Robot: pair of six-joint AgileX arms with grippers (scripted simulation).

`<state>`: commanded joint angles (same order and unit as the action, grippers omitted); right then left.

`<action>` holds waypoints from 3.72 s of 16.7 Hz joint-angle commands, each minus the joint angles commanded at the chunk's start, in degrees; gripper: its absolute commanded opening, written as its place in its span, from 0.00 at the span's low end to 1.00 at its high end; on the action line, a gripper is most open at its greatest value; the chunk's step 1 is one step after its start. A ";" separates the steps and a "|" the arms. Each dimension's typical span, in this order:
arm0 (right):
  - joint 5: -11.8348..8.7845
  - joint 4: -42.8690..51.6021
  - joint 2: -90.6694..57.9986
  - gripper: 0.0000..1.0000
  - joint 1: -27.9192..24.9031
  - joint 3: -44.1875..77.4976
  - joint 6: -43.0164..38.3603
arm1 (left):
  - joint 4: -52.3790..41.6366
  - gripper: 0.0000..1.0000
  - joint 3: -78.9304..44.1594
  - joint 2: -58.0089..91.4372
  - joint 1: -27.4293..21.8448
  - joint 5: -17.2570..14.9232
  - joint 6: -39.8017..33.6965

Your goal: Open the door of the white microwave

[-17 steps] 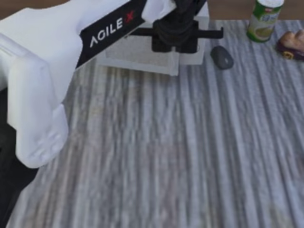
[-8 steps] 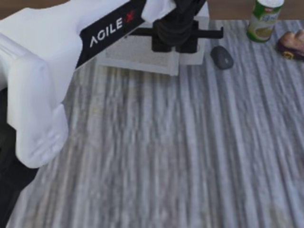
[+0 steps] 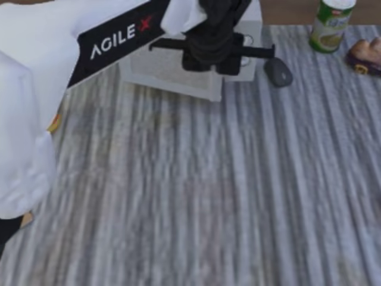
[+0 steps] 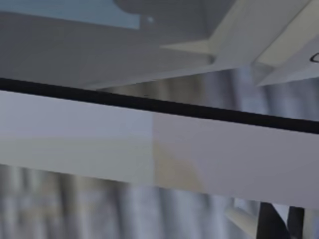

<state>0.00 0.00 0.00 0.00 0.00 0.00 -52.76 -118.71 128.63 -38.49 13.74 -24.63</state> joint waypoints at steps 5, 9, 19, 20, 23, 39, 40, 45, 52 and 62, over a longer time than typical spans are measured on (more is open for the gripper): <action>0.00 0.00 0.00 1.00 0.00 0.00 0.00 | 0.32 0.00 0.52 -0.36 0.05 -0.21 0.25; 0.00 0.00 0.00 1.00 0.00 0.00 0.00 | 0.32 0.00 0.52 -0.36 0.05 -0.21 0.25; 0.00 0.00 0.00 1.00 0.00 0.00 0.00 | 0.32 0.00 0.52 -0.36 0.05 -0.21 0.25; 0.00 0.00 0.00 1.00 0.00 0.00 0.00 | 0.32 0.00 0.52 -0.36 0.05 -0.21 0.25; 0.00 0.00 0.00 1.00 0.00 0.00 0.00 | 0.32 0.00 0.52 -0.36 0.05 -0.21 0.25; 0.00 0.00 0.00 1.00 0.00 0.00 0.00 | 5.44 0.00 10.53 -6.51 0.81 -3.29 6.28; 0.00 0.00 0.00 1.00 0.00 0.00 0.00 | 5.44 0.00 10.53 -6.51 0.81 -3.29 6.28; 0.00 0.00 0.00 1.00 0.00 0.00 0.00 | 5.44 0.00 10.53 -6.51 0.81 -3.29 6.28; 0.00 0.00 0.00 1.00 0.00 0.00 0.00 | 5.44 0.00 10.53 -6.51 0.81 -3.29 6.28; 0.00 0.00 0.00 1.00 0.00 0.00 0.00 | 5.88 0.00 11.43 -6.92 0.56 -3.89 6.73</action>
<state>0.00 0.00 0.00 0.00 0.00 0.00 -46.88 -107.28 121.71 -37.92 9.85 -17.90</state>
